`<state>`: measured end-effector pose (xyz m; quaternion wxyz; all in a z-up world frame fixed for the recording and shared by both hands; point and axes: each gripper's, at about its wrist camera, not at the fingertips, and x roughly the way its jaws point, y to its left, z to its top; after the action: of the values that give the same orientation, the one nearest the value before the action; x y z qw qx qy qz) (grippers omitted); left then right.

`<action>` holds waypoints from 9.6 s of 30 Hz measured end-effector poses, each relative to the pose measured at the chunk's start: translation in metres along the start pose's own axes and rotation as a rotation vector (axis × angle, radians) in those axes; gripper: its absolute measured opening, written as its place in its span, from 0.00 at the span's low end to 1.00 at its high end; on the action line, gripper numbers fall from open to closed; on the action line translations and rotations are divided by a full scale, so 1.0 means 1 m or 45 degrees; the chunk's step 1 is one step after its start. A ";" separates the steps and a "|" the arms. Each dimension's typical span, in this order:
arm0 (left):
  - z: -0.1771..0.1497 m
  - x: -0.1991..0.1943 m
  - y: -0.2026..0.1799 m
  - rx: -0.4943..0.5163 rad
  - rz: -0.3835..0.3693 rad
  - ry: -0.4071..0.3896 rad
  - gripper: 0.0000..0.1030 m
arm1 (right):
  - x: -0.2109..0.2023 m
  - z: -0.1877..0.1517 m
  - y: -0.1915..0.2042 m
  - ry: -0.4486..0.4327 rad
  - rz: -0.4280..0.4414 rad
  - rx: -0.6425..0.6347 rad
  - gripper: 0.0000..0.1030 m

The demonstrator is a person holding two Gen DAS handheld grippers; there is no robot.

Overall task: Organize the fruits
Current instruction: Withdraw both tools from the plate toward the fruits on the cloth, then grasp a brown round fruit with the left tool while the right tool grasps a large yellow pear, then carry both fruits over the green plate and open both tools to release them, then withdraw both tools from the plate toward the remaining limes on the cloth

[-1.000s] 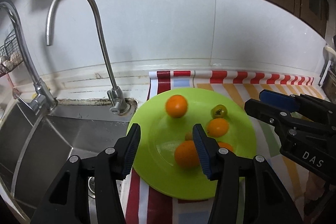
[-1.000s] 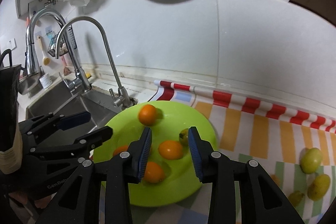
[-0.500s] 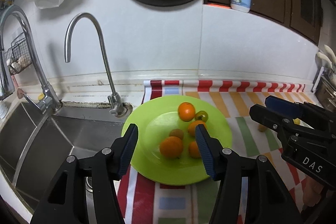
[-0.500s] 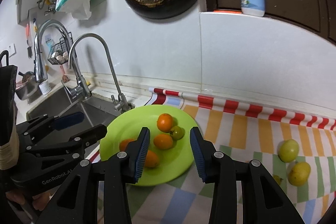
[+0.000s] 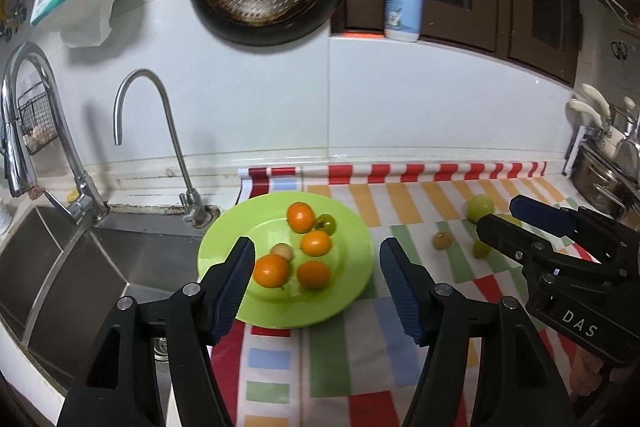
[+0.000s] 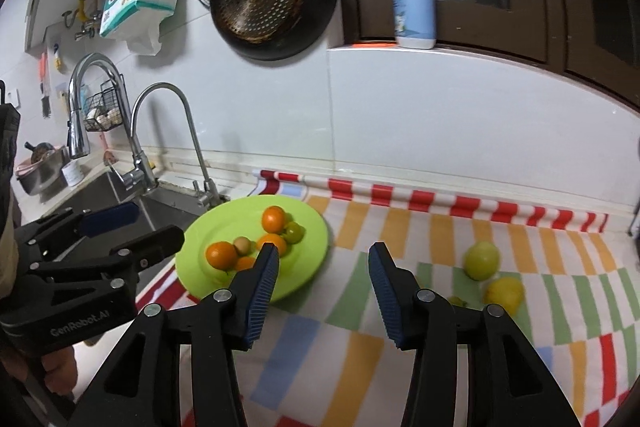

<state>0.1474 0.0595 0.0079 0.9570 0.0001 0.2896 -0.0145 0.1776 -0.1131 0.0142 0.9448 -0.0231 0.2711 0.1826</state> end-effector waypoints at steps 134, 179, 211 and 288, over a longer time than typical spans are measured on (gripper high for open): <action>0.005 0.085 -0.090 0.115 -0.229 0.144 0.29 | 0.022 -0.020 -0.108 0.119 -0.165 0.141 0.51; -0.010 0.044 0.058 -0.038 0.073 0.116 0.29 | 0.063 0.010 0.050 0.096 0.165 -0.097 0.51; -0.012 0.121 0.095 0.013 0.061 0.182 0.41 | 0.156 0.016 0.070 0.142 0.223 -0.154 0.60; -0.011 0.098 -0.160 0.268 -0.334 0.108 0.63 | 0.012 -0.036 -0.153 0.114 -0.244 0.042 0.66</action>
<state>0.2181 -0.1028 -0.0539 0.9286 0.0630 0.3240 -0.1696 0.2238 -0.2571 -0.0316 0.9451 -0.0416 0.3125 0.0857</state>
